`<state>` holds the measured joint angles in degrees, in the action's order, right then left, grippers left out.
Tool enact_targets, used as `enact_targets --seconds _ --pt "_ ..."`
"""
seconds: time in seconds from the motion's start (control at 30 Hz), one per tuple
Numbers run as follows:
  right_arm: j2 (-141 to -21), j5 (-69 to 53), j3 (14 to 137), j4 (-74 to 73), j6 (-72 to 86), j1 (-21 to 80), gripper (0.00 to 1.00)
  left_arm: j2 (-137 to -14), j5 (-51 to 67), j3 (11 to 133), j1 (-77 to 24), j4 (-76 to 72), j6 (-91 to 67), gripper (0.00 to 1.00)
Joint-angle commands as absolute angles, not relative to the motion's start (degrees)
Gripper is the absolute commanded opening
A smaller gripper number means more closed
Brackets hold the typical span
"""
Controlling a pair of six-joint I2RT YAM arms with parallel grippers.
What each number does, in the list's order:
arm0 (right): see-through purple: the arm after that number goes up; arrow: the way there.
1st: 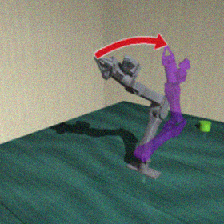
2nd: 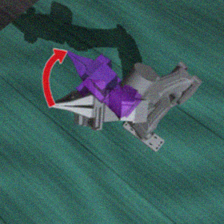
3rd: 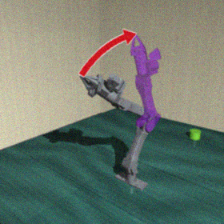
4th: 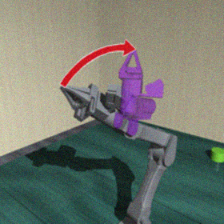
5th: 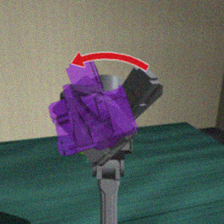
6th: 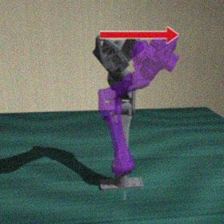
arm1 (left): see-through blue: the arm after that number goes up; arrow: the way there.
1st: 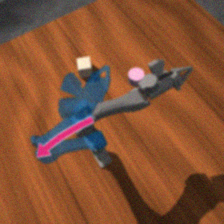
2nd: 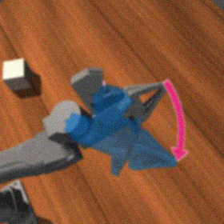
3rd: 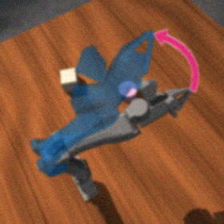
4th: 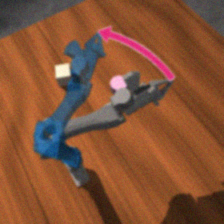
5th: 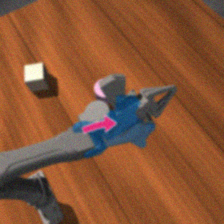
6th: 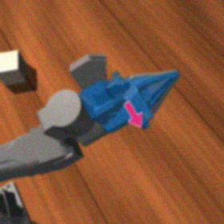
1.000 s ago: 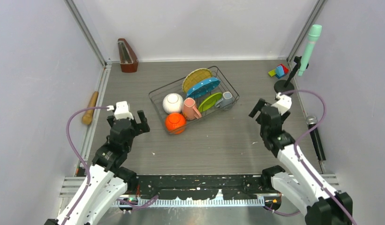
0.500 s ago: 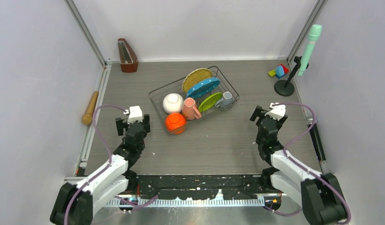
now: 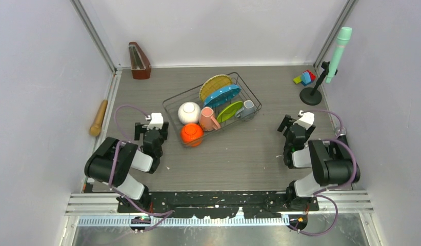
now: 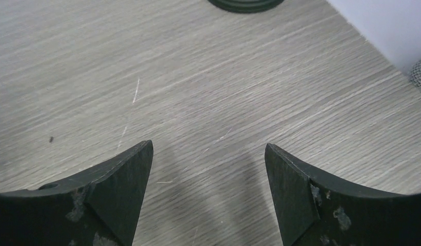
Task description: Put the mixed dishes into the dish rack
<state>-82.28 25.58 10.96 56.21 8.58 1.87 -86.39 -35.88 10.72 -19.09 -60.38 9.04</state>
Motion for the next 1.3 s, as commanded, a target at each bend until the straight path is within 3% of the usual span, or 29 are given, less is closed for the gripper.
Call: enact_targets --seconds 0.0,0.1,0.17,0.33,0.43,0.57,1.27 --pt "-89.75 23.17 11.77 72.68 9.81 0.81 0.87 -88.71 -30.25 12.07 -15.57 -74.36 6.24 0.99" --pt "-89.05 23.75 16.1 63.76 10.09 0.71 0.89 -86.25 -28.36 14.18 -14.23 -66.32 4.39 0.97" --pt "-88.76 22.1 19.65 55.72 9.78 0.78 0.97 -87.12 -27.71 15.78 -13.5 -64.83 4.42 0.95" --pt "-89.11 20.07 19.67 55.9 8.89 0.79 1.0 -86.38 -23.72 20.49 -10.49 -53.74 1.88 0.9" --pt "-89.16 19.98 19.77 55.9 8.8 0.79 1.0 -86.59 -19.05 24.82 -7.41 -45.28 -0.93 0.94" --pt "-89.13 19.96 19.82 55.95 8.78 0.77 1.0 -86.51 -18.59 24.55 -7.02 -45.86 -1.57 0.99" --pt "-89.18 19.9 19.78 55.9 8.8 0.79 1.0 -86.61 -18.54 24.59 -6.94 -45.81 -1.52 1.0"
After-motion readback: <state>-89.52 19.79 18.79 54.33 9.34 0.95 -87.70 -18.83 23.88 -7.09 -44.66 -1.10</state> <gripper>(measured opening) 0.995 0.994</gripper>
